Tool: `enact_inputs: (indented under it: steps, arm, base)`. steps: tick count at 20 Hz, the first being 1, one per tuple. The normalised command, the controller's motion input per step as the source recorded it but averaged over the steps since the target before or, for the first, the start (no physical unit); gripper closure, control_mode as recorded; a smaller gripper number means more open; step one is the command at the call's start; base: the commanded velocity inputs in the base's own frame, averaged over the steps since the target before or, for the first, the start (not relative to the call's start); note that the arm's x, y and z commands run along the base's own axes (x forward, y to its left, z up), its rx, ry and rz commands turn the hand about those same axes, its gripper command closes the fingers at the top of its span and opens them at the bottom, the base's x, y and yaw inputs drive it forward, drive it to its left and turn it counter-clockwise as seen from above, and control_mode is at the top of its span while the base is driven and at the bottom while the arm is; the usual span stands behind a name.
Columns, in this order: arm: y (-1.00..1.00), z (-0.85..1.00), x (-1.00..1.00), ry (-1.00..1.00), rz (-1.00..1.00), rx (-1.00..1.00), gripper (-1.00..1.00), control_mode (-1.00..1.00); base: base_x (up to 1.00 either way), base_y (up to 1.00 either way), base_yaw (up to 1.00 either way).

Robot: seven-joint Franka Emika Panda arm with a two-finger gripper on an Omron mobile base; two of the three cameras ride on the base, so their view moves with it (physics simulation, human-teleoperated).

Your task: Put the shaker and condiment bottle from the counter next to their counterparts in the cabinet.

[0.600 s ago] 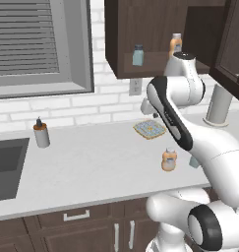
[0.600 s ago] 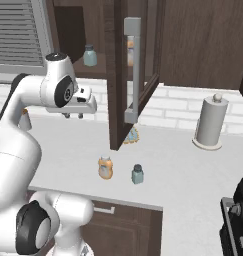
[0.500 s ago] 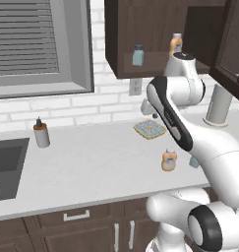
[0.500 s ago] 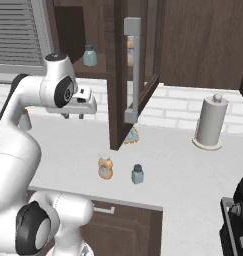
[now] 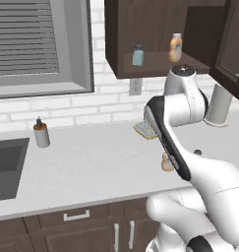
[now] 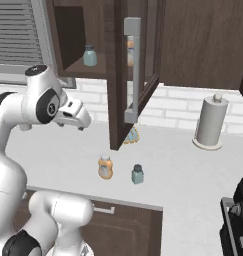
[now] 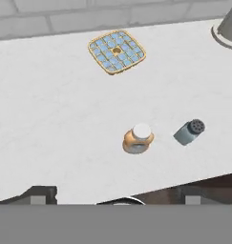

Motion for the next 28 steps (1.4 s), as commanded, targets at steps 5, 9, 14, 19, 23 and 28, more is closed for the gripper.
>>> enact_inputs:
  steps: [5,9,14,19,23,28]
  arm:
    - [0.13,-0.84,0.0,-0.12,-0.63,-0.21,-1.0,-1.0]
    - [0.4,-0.81,0.45,-0.15,-0.56,-0.34,-1.0,-1.0]
    - [0.25,-0.6,0.63,-0.24,-0.58,-0.32,-1.0,-1.0]
    - [-0.02,-0.55,0.17,-0.14,-0.09,-0.08,-1.0,-1.0]
    - [-0.11,-0.44,0.26,-0.14,-0.1,0.0,-1.0,-1.0]
    - [-0.09,-0.17,0.17,0.0,-0.14,0.01,-1.0,-1.0]
  base:
    - [0.0,0.0,0.0]
    - [0.0,0.0,0.0]
    - [0.0,0.0,0.0]
    - [0.0,0.0,0.0]
    - [0.0,0.0,0.0]
    - [0.0,0.0,0.0]
